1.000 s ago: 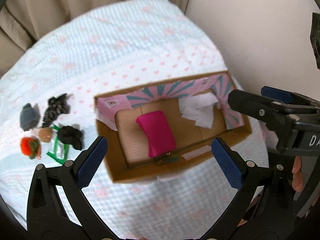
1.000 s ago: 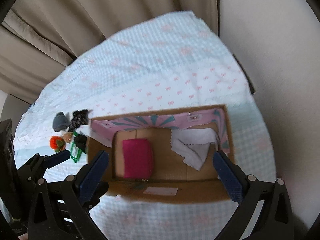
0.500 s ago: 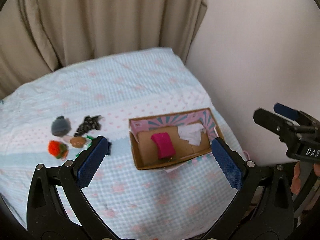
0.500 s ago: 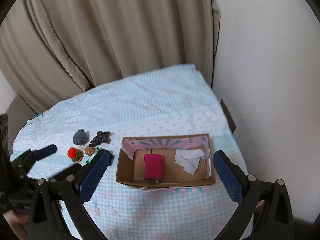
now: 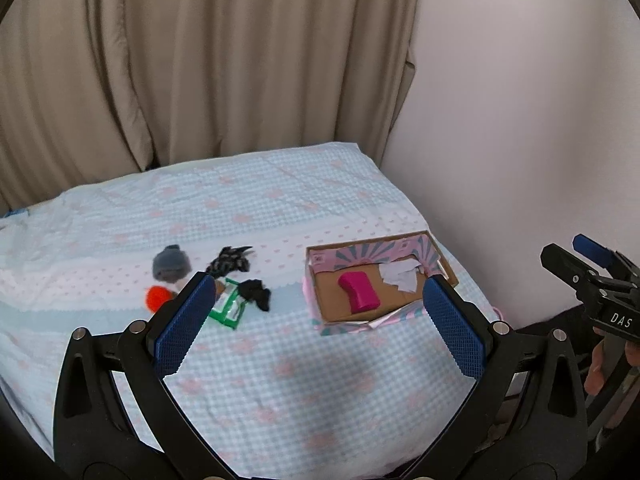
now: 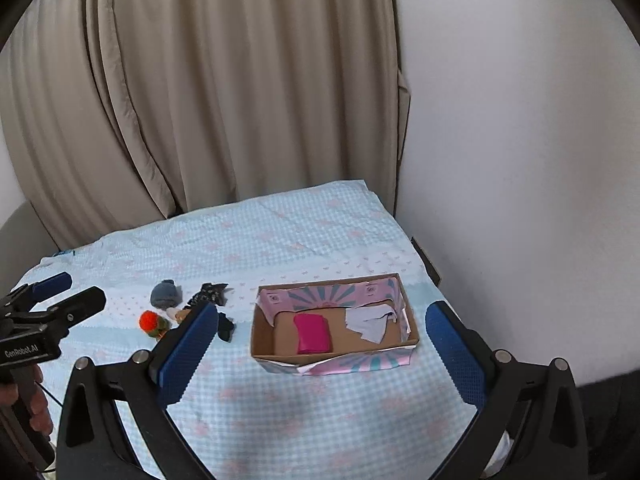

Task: Organize soft objects
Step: 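Raise both tools out of the box and back toward the items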

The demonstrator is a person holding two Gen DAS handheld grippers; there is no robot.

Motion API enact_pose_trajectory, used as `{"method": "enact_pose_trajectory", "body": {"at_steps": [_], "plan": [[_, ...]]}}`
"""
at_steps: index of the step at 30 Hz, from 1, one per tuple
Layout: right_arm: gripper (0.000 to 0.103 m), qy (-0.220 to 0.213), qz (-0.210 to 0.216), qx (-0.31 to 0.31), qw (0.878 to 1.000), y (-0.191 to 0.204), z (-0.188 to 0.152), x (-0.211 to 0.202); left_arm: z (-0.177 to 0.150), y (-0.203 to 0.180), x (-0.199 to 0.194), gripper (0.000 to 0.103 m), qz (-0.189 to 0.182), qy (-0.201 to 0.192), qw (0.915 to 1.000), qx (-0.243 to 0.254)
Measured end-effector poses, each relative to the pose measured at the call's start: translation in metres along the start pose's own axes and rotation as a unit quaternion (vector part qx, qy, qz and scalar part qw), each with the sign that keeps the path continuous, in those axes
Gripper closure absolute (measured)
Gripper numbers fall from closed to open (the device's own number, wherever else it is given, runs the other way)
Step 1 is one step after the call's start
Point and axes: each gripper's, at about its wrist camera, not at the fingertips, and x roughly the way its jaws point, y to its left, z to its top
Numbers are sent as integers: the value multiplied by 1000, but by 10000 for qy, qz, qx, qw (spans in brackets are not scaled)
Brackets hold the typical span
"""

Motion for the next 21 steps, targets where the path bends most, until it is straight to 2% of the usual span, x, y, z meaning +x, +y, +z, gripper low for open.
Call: {"method": "enact_pose_trajectory", "body": {"at_steps": [8,13,21], "plan": [[0,-384,16,66,9992,47,-10,-21,-6,58,-32,0,132,-262,9996,-10],[0,-521,124,132,9985,89,-11,-18,-9,107,-40,0,275,-234,9993,-94],[0,-382,295,232,9986,166,-13,10,-13,196,-35,0,336,-103,9990,-274]]}}
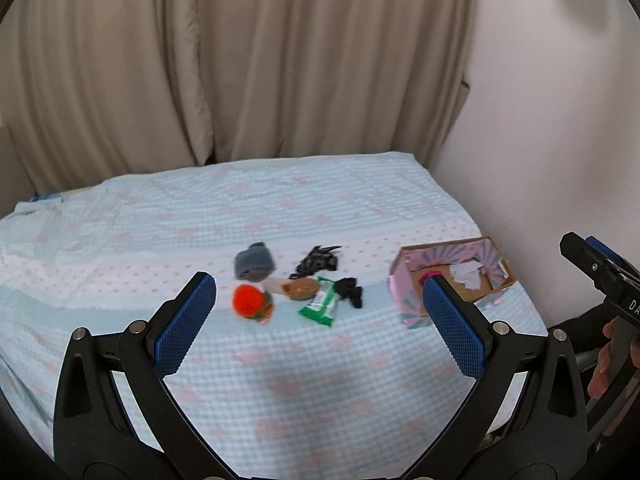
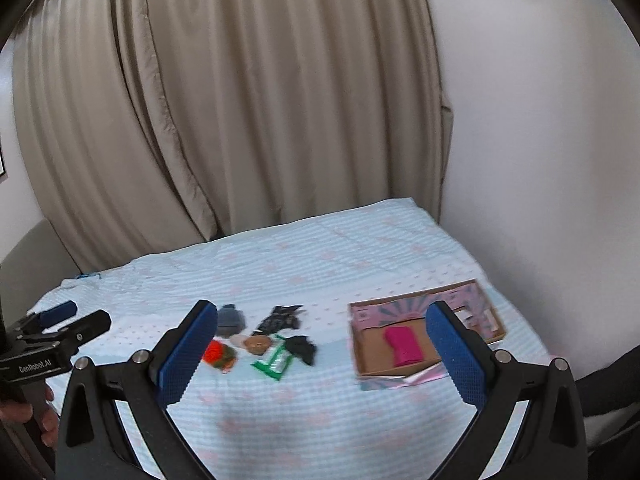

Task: Organize soft objects
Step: 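Raise both tools out of the box and back toward the items, then grasp orange pompom with left tool while right tool grasps green wipes pack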

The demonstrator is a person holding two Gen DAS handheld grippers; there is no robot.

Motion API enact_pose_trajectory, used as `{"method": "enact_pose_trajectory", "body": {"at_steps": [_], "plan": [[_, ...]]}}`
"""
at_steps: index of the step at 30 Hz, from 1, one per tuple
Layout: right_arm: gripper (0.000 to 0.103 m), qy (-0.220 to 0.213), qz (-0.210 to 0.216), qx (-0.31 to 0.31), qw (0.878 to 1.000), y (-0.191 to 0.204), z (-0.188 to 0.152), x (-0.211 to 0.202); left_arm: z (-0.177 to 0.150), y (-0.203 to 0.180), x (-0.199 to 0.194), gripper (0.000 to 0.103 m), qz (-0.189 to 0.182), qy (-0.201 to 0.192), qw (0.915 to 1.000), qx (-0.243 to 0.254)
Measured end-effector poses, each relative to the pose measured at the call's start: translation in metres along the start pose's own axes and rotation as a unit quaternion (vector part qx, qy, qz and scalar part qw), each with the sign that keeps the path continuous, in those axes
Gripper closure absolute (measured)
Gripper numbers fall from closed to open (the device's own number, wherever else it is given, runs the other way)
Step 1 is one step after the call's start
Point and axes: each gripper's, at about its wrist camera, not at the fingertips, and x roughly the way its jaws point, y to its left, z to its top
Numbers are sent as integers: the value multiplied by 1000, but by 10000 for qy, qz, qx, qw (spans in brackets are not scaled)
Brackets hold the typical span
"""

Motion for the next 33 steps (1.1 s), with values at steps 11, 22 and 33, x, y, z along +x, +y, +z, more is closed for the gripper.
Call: {"method": "enact_pose_trajectory", "body": {"at_steps": [11,22,33], "plan": [[0,395,-74,513,9979,73,-27,88,-5,91,93,0,-237,313,9991,128],[0,1146,-171,642,9912,103,-86,229,-58,145,255,0,-427,910,9944,-330],[9,1860,-524,674,9788,87,-173,360,-124,154,379,0,-618,1287,9894,-269]]}}
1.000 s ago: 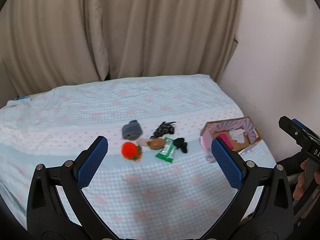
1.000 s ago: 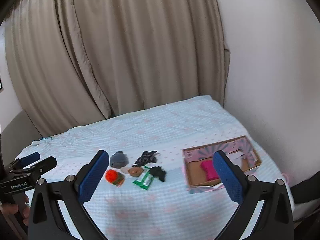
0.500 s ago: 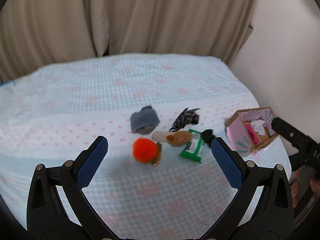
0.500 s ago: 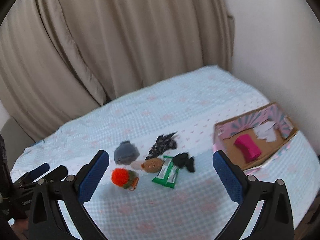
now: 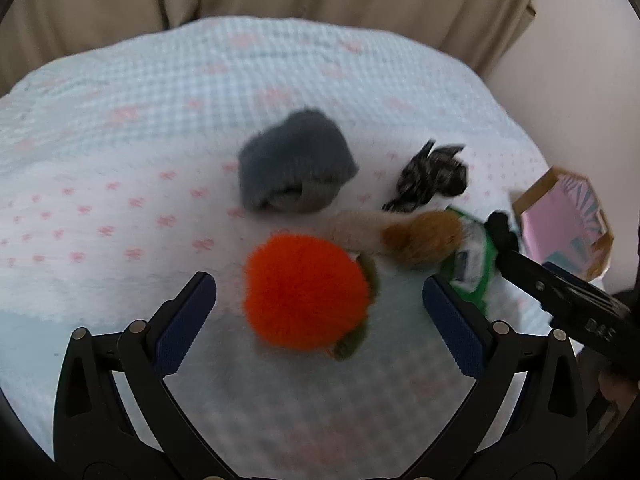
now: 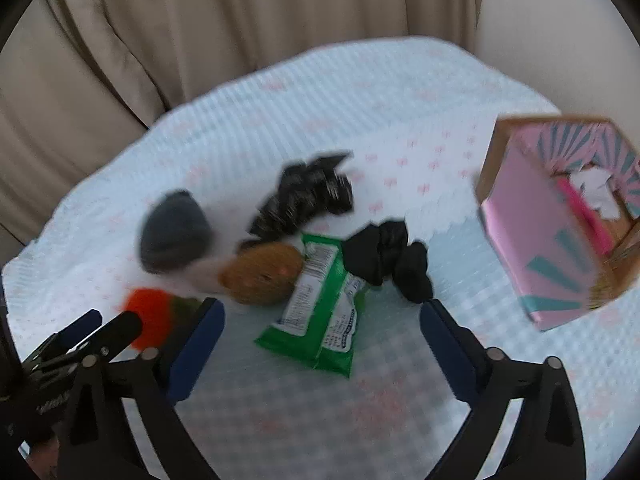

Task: Organize soft objects
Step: 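Grasp orange pompom with left tool while right tool grasps green wipes pack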

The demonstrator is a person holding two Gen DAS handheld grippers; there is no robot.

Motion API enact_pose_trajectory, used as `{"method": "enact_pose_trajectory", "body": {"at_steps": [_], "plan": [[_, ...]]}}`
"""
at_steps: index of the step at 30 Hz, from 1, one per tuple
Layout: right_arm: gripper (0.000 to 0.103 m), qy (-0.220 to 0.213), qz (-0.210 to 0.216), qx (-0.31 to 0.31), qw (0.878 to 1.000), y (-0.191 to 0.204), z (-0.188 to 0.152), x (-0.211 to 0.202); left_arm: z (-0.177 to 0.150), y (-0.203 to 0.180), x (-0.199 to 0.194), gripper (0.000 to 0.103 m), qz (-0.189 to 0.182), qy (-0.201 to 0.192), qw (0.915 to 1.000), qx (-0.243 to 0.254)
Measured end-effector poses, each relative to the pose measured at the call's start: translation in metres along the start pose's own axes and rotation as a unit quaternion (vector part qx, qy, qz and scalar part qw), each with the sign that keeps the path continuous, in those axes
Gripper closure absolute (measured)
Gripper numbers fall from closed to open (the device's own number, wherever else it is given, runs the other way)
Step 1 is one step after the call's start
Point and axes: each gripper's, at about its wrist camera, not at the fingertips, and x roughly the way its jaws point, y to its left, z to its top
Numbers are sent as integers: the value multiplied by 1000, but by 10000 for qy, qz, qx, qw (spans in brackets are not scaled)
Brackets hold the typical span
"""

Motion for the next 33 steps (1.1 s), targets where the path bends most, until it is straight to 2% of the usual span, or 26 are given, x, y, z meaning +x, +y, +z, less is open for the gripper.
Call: {"method": "enact_pose_trajectory", "body": {"at_steps": [6,9,11,12,14,17,19,22,27,33], "plan": [[13,205,-118,97,9997,-7,-5,53,-4,1,34,3,21,57,10000,9],[18,316,-156,41,9994,-6,-7,69,-4,0,46,21,67,163,9998,9],[21,328,-156,8,9993,-5,-8,72,-4,-2,51,32,272,174,9994,112],[25,331,-137,-37,9994,-3,-7,73,-4,-4,51,36,326,151,9992,156],[35,359,-84,-122,9992,0,-7,74,-4,-4,52,51,331,157,9992,157],[43,376,-82,-208,9990,3,-5,77,-3,-2,52,58,350,152,9992,120],[53,388,-17,-185,9991,3,-4,76,-2,-2,52,61,333,164,9992,112],[62,369,-33,-204,9991,4,-2,74,-2,-3,48,63,286,149,9995,54],[64,364,-2,-133,9993,1,-2,62,2,-10,34,64,258,81,9996,51],[64,272,39,-52,9996,4,6,32,14,-23,-3,64,234,-45,9997,66]]}}
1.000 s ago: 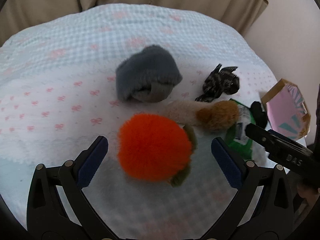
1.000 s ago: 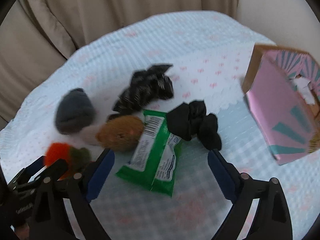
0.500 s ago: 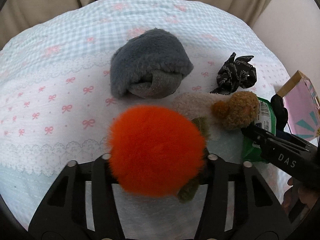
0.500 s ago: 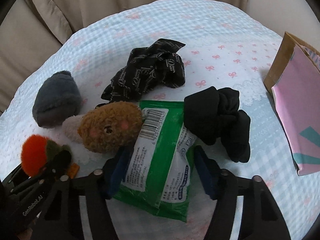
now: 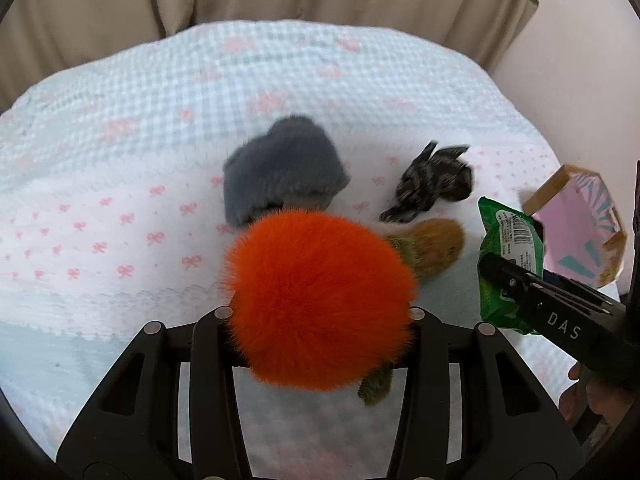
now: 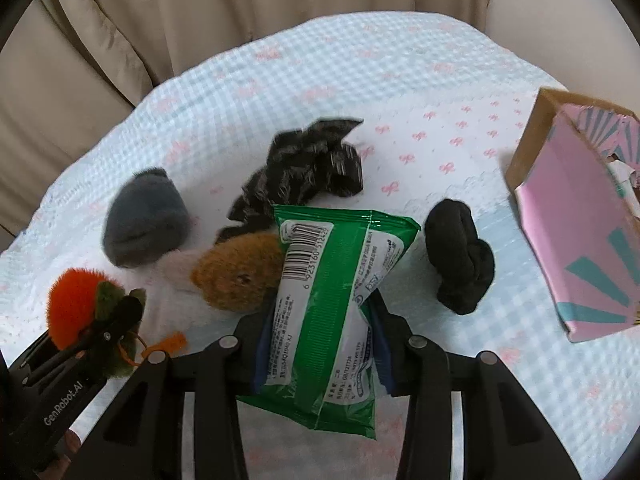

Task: Organize soft objects
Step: 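Grasp orange pompom with left tool while right tool grasps green wipes pack, then carry pompom and wipes pack over the box and lower them inside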

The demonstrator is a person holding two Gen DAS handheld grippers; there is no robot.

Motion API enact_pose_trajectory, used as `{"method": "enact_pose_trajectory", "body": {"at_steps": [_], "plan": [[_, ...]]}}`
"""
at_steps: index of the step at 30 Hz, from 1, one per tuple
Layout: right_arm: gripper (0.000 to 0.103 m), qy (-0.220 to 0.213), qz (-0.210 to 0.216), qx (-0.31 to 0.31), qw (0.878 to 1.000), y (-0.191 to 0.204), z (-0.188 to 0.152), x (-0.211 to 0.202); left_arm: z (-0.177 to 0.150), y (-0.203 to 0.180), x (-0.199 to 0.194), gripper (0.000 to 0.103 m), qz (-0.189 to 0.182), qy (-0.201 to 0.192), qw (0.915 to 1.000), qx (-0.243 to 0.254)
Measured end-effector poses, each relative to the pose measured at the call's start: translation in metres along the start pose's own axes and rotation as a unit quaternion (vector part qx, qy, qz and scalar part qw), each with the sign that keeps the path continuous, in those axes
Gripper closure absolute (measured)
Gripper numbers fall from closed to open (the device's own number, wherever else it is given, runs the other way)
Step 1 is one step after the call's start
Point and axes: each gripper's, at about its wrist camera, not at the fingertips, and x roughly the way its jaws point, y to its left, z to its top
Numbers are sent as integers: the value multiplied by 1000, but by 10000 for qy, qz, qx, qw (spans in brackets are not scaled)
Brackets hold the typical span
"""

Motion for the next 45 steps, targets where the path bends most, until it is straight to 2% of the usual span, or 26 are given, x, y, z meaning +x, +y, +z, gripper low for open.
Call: {"method": "enact_pose_trajectory", "body": {"at_steps": [8,15,19,26,30,34,40,45], "plan": [[64,-245,145,-88,9996,6,15,-70,29,-20,-79,64,13,-322,9995,-34],[65,-546,307,-257,9977,8,34,-153,52,-48,-155,64,-48,-525,9986,-71],[65,-693,325,-273,9967,-6,44,-198,60,-79,-192,64,93,-601,9981,73],[65,-839,270,-226,9959,-52,56,-255,68,-146,-229,64,-48,-653,9976,229],[65,-821,305,-350,9955,-88,59,-282,65,-193,-239,64,-91,-622,9977,244],[65,-664,404,-652,9948,-129,65,-296,63,-243,-238,64,-144,-558,9983,38],[65,-528,498,-957,9928,-204,82,-303,59,-329,-207,64,-175,-396,9991,51],[65,-426,493,-964,9932,-265,100,-291,60,-387,-164,64,-245,-159,9996,12]]}}
